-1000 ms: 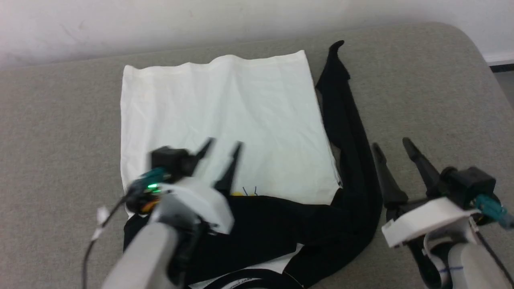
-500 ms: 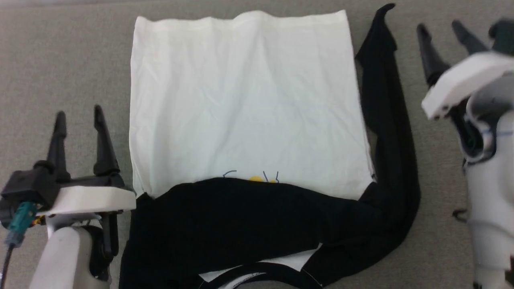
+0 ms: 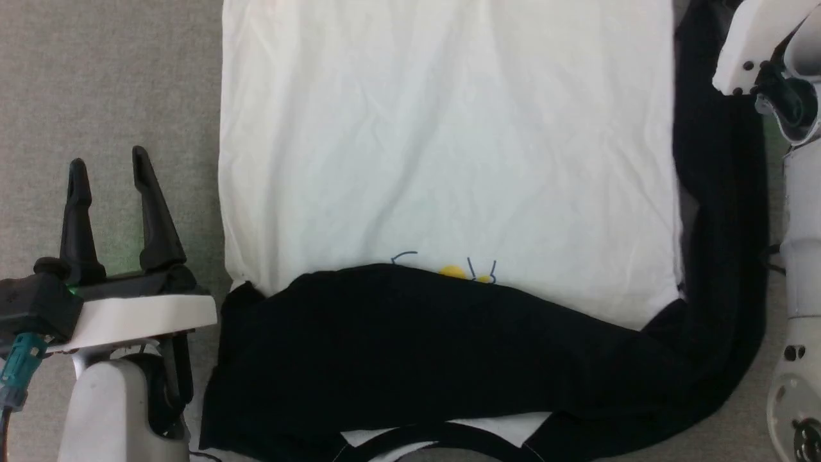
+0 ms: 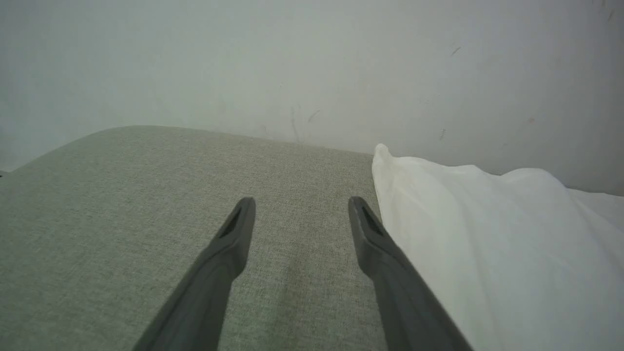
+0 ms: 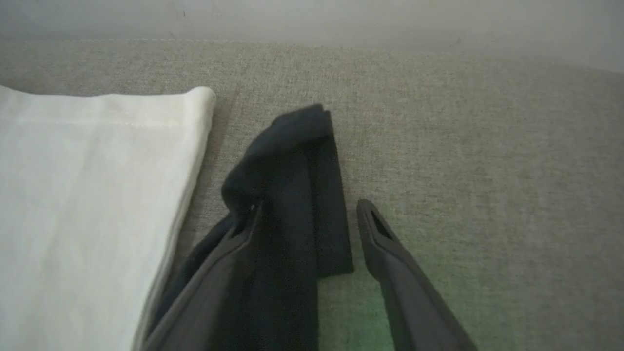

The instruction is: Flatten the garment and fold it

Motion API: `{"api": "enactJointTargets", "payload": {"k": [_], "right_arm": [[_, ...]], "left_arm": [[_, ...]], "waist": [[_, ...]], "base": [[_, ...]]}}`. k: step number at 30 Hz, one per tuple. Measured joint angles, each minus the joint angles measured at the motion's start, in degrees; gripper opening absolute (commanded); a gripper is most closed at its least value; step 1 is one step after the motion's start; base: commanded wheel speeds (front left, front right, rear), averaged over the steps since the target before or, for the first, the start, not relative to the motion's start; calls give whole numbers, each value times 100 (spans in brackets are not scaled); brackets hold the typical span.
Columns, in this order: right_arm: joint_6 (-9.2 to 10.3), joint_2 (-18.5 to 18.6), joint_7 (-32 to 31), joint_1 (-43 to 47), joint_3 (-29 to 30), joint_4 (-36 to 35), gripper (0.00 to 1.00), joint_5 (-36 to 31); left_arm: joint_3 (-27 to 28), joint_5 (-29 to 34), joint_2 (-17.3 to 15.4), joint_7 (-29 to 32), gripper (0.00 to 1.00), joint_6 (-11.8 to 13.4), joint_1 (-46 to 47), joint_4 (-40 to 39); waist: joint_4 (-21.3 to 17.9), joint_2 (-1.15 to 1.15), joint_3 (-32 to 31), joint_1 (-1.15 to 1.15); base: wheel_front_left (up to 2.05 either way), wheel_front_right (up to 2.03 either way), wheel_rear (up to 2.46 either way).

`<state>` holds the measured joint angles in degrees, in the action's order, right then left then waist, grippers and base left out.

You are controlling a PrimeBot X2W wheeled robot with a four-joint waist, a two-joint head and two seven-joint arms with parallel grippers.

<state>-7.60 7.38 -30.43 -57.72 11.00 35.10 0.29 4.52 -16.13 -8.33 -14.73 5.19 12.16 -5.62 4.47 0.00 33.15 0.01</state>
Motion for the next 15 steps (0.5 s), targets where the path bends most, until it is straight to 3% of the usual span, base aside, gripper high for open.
{"api": "enactJointTargets", "payload": {"k": [1, 2, 3, 4, 5, 6, 9, 15], "right_arm": [[0, 9, -89, -58, -3, 73, 100, -42], [1, 31, -189, -136, 1, 108, 93, -80], [1, 51, -312, -225, 24, 133, 58, -87], [1, 68, -424, -297, 31, 162, 35, -88], [1, 81, -515, -337, 27, 170, 14, -104], [-1, 84, -573, -347, 14, 167, 0, -132], [-3, 58, -561, -272, 26, 76, 0, -163], [-1, 125, 77, 504, 202, -422, 0, 13]], "left_arm": [[35, 33, 45, 0, 100, -35, 4, 13], [71, 71, 89, 0, 100, -71, 5, 25], [99, 113, 121, 0, 100, -112, 5, 41], [129, 153, 149, 0, 100, -135, 5, 51], [167, 187, 175, 0, 100, -169, 4, 71], [200, 219, 200, 0, 100, -198, 4, 97], [303, 283, 266, 0, 100, -272, -9, 154], [499, 393, 312, -1, 100, -419, -88, 276]], "waist": [[41, 0, 46, 0], [82, 0, 86, -1], [119, 0, 119, -1], [151, 0, 146, -2], [177, 0, 165, -1], [193, 0, 170, -1], [199, 0, 116, -1], [128, 0, -184, -1]], "base": [[0, 0, 0], [0, 0, 0], [0, 0, 0], [0, 0, 0], [0, 0, 0], [0, 0, 0], [0, 0, 0], [0, 0, 0]]}}
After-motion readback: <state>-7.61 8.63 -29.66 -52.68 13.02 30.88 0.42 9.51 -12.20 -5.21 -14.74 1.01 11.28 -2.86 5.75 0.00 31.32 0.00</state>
